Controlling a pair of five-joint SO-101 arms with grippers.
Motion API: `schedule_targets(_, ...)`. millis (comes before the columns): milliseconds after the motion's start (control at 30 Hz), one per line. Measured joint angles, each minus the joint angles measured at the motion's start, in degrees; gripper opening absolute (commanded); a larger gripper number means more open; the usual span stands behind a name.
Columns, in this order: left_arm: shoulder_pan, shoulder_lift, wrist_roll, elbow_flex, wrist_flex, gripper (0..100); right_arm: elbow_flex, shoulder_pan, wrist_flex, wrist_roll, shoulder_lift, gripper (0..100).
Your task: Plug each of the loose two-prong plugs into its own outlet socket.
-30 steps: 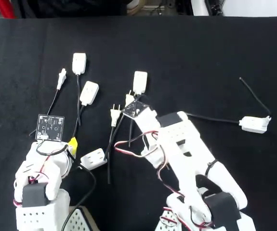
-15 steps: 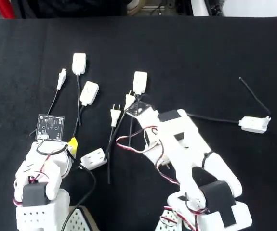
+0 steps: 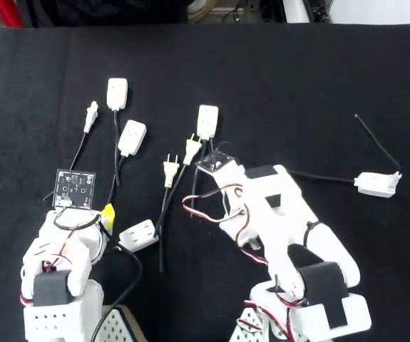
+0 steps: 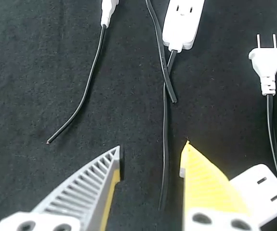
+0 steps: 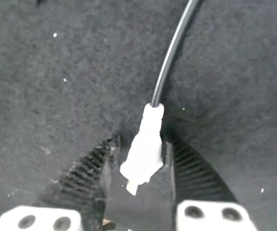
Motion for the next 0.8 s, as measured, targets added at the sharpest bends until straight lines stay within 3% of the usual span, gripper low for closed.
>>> schedule_targets(167, 0.0, 0.0, 0.0, 0.0, 0.0, 21, 0.0, 0.26, -1.05, 0.44, 0.0, 6.5)
schedule_targets(500, 0.0, 0.0, 0.0, 0.0, 0.0, 21, -2.55, 5.63, -0.44, 6.86, 0.97, 1.1)
schedule_targets(800, 0.0, 0.0, 0.0, 0.0, 0.0, 21, -5.54, 5.98, 4.48, 10.73, 0.97, 1.2)
